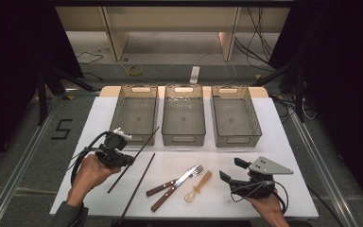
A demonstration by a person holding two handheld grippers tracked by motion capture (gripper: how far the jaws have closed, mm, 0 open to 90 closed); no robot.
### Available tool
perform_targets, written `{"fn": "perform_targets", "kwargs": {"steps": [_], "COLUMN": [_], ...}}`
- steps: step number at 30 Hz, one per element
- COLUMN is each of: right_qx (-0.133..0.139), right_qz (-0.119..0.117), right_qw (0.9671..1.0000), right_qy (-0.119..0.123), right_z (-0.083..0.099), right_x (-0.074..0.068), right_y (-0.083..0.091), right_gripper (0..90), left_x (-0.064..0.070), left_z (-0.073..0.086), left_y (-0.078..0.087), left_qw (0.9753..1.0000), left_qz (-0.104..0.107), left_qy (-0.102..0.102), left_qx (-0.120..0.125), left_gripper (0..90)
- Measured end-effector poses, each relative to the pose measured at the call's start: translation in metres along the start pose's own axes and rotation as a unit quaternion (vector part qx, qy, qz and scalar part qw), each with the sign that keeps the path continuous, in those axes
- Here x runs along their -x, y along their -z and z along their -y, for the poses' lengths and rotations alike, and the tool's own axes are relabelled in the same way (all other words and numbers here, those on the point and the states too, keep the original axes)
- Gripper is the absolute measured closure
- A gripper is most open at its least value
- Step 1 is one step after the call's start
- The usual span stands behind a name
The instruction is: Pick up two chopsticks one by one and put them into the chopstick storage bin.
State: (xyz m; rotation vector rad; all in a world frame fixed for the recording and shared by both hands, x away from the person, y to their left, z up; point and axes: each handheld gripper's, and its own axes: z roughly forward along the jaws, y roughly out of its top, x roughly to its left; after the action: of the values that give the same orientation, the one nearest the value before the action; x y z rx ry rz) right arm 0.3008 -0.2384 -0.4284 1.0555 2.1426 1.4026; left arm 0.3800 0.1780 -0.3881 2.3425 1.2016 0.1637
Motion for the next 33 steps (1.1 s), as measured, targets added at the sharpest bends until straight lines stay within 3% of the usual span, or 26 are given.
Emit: {"fn": "perform_targets", "kwargs": {"steps": [3, 11, 15, 21, 25, 33], "right_qx": [0.001, 0.002, 0.002, 0.003, 0.004, 0.004], "right_qz": [0.000, -0.001, -0.002, -0.003, -0.005, -0.008], "right_qw": [1.0000, 1.0000, 1.0000, 1.0000, 1.0000, 0.9999], "right_qy": [-0.002, -0.003, -0.003, -0.005, -0.005, -0.006], "right_z": [0.000, 0.000, 0.000, 0.000, 0.000, 0.000], "right_x": [0.001, 0.001, 0.001, 0.002, 0.002, 0.003], "right_y": [0.001, 0.001, 0.000, 0.001, 0.001, 0.001], "right_gripper": [27.5, 27.5, 27.5, 27.5, 27.5, 27.4], "left_x": [-0.006, -0.029, -0.045, -0.066, -0.076, -0.086], "left_z": [-0.009, -0.032, -0.045, -0.064, -0.077, -0.094], "left_y": [0.003, 0.011, 0.017, 0.020, 0.021, 0.020], "left_qw": [0.9998, 0.9977, 0.9953, 0.9923, 0.9917, 0.9897], "left_qz": [0.002, -0.005, -0.012, -0.030, -0.041, -0.056], "left_qy": [0.000, 0.025, 0.045, 0.065, 0.067, 0.068], "left_qx": [0.020, 0.062, 0.085, 0.101, 0.102, 0.113], "left_gripper": [84.8, 84.8, 84.8, 84.8, 84.8, 84.8]}}
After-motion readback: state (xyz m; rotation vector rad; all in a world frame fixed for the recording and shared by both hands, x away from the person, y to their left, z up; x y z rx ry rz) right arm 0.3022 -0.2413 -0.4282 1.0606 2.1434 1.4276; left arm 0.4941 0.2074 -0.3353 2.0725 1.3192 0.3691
